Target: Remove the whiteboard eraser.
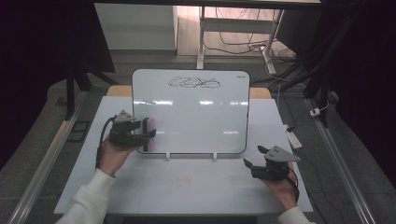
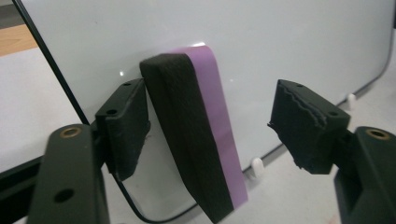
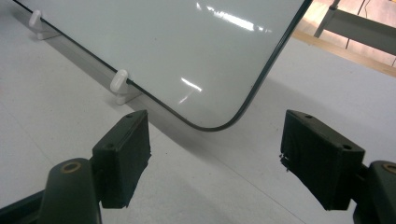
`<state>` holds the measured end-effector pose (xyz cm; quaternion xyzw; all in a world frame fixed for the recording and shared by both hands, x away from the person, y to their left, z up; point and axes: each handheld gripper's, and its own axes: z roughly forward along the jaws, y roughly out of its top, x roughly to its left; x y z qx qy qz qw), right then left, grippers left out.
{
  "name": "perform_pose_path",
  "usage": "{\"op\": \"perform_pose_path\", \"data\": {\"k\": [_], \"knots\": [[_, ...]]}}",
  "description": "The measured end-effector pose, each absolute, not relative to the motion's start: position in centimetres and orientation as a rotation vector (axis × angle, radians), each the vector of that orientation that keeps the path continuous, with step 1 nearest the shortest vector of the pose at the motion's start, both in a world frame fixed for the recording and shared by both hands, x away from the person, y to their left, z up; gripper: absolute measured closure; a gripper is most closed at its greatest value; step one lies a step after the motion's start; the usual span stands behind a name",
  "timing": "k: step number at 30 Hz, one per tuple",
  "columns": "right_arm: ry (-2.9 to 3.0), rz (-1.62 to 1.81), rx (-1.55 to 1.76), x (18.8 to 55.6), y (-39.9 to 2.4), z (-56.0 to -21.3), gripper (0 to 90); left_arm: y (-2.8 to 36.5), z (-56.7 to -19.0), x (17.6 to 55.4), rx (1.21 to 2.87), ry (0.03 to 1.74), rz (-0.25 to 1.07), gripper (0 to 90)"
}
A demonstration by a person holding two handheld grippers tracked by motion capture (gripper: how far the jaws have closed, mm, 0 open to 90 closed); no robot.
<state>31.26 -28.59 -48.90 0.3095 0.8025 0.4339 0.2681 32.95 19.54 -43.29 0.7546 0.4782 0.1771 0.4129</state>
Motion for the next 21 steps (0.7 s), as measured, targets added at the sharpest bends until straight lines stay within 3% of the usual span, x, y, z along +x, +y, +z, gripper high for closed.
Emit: {"op": "perform_pose_path", "data": {"k": [15, 21], "knots": [[2.17, 1.157, 0.838, 31.3, -28.4, -49.1, 23.2, 19.2, -43.8, 34.2, 1.868, 1.278, 0.472, 51.4], [2.166, 1.157, 0.841, 31.3, -28.4, -49.0, 23.2, 19.2, -43.7, 34.1, 1.84, 1.314, 0.445, 55.4]]}}
